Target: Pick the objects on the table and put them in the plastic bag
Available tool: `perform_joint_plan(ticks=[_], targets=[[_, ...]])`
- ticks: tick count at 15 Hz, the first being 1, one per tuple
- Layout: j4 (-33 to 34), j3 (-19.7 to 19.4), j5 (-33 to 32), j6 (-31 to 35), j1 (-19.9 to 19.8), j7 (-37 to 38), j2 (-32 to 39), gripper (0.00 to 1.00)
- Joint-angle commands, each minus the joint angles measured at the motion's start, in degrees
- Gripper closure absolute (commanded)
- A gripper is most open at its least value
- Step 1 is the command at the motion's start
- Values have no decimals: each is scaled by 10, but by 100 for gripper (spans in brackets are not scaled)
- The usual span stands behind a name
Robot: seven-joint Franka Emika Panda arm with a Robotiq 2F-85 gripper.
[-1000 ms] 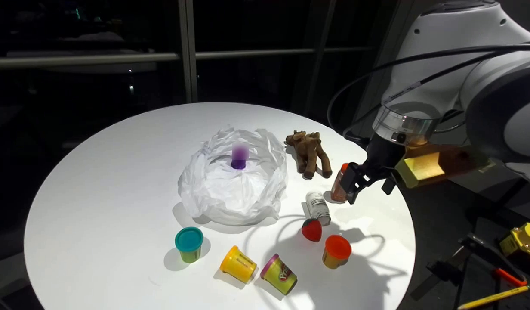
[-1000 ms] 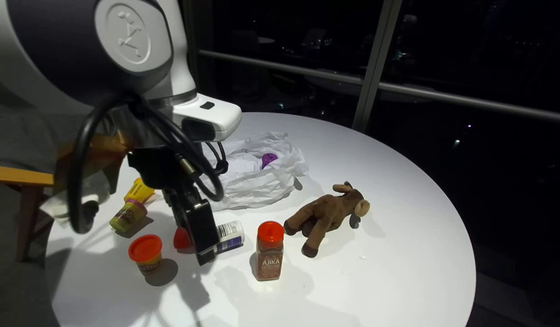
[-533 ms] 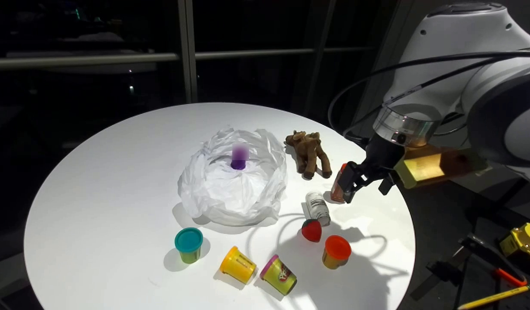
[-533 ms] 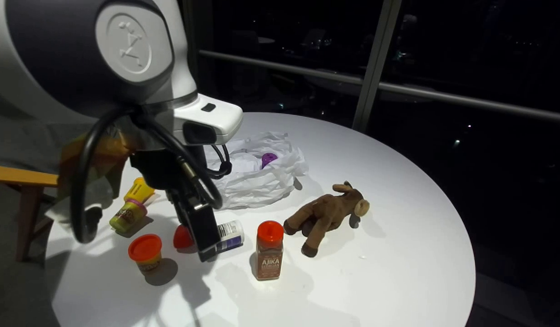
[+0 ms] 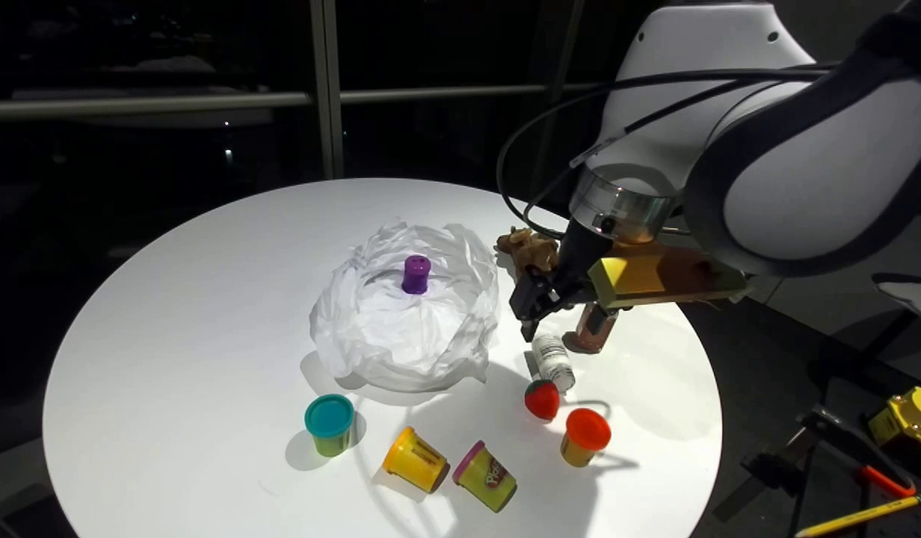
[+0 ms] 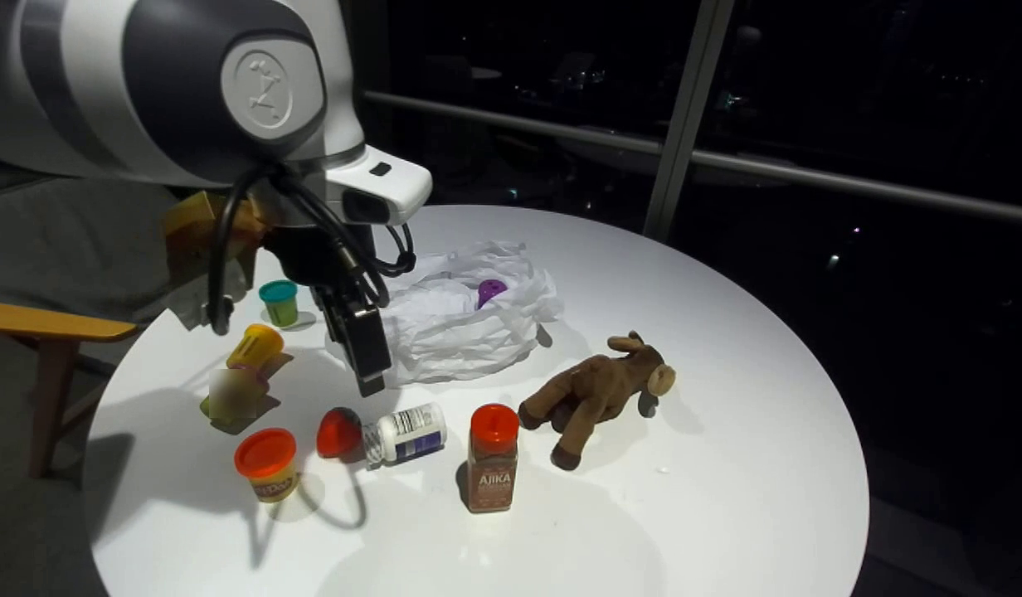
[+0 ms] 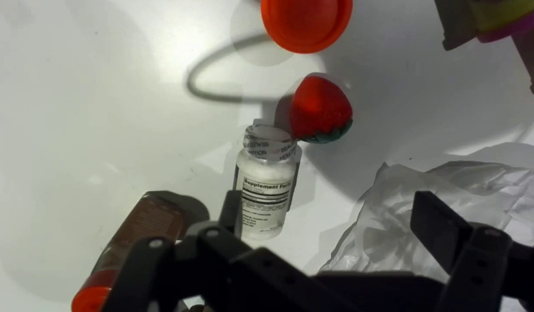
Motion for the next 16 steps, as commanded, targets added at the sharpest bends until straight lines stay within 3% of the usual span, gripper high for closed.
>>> perform_joint_plan(ticks=[1, 5, 14, 15, 16], targets=[[35, -40, -7, -14, 31, 2, 28, 0], [59, -55, 1, -41, 37, -6, 63, 0], [116, -78, 3, -32, 50, -6, 145, 0], [123, -81, 5, -33, 51, -6, 153, 25], [129, -84, 7, -34, 52, -7, 158, 27]])
